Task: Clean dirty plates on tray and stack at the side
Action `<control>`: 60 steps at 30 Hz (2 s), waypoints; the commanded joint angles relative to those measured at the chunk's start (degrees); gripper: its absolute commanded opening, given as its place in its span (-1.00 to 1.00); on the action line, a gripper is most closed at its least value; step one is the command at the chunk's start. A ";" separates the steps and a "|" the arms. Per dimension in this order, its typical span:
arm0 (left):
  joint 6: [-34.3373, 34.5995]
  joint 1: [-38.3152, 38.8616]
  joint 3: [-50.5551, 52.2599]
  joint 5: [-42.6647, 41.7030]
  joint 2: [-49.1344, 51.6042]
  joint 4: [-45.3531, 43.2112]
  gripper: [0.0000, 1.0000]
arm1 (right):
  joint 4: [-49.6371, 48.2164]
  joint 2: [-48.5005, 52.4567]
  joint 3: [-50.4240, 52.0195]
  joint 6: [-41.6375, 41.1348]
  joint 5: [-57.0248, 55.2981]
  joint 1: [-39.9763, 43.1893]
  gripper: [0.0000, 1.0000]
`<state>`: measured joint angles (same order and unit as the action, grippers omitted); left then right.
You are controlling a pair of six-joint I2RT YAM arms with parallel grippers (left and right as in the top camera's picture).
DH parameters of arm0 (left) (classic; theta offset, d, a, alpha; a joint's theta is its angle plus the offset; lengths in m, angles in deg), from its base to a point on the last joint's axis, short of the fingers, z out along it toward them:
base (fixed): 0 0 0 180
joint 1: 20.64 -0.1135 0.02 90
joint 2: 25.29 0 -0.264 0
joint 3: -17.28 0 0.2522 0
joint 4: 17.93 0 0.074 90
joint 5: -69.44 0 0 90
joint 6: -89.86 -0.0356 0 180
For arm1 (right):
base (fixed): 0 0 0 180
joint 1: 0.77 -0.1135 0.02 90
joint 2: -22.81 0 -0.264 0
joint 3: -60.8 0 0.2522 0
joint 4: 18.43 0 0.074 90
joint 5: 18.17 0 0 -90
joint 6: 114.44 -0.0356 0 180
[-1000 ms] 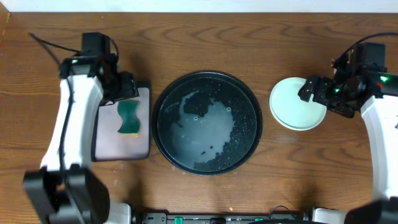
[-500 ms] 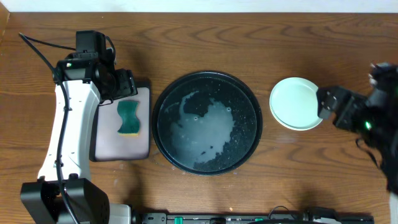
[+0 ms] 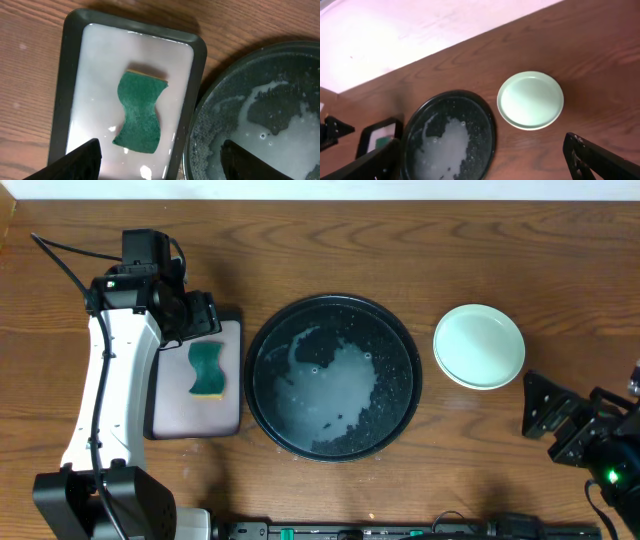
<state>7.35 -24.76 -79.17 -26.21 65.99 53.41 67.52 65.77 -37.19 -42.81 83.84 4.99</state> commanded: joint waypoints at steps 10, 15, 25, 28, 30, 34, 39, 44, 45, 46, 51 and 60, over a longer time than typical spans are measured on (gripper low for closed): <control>0.26 -0.04 -0.26 0.11 0.24 0.20 0.53 | -18.18 -9.70 18.32 10.32 0.07 0.68 0.99; 0.26 -0.04 -0.26 0.11 0.24 0.22 0.53 | -33.99 -19.41 35.91 10.29 0.07 0.55 0.99; 0.26 -0.04 -0.26 0.11 0.24 0.22 0.54 | -60.52 -32.96 65.51 7.06 0.50 -2.54 0.98; 0.26 -0.04 -0.26 0.11 0.24 0.22 0.54 | -65.42 -35.67 71.32 7.28 0.26 -3.50 0.99; 0.26 -0.04 -0.26 0.11 0.24 0.22 0.54 | -67.73 -37.57 74.64 7.63 0.24 -3.63 0.99; 0.26 -0.04 -0.26 0.11 0.24 0.20 0.54 | -70.34 -41.18 79.78 7.98 0.02 -3.63 0.99; 0.26 -0.04 -0.26 0.11 0.24 0.20 0.54 | -72.00 -42.66 83.95 7.98 -0.50 -3.67 0.99; 0.26 -0.04 -0.26 0.11 0.24 0.22 0.54 | -68.67 -42.66 83.91 8.57 -1.70 -3.89 0.98; 0.26 -0.04 -0.26 0.11 0.24 0.20 0.54 | -68.72 -42.66 83.91 8.83 -1.66 -3.89 0.99; 0.26 -0.04 -0.26 0.11 0.24 0.20 0.54 | -68.72 -42.66 83.91 8.79 -1.60 -3.89 0.98; 0.26 -0.04 -0.26 0.11 0.24 0.20 0.54 | -68.78 -42.66 83.91 8.81 -1.46 -3.89 0.99; 0.26 -0.04 -0.26 0.11 0.24 0.20 0.54 | -68.78 -42.64 83.91 8.81 -1.46 -3.89 0.99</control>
<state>7.35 -24.76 -79.17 -26.21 65.99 53.48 -1.55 23.66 46.63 -34.60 82.66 1.49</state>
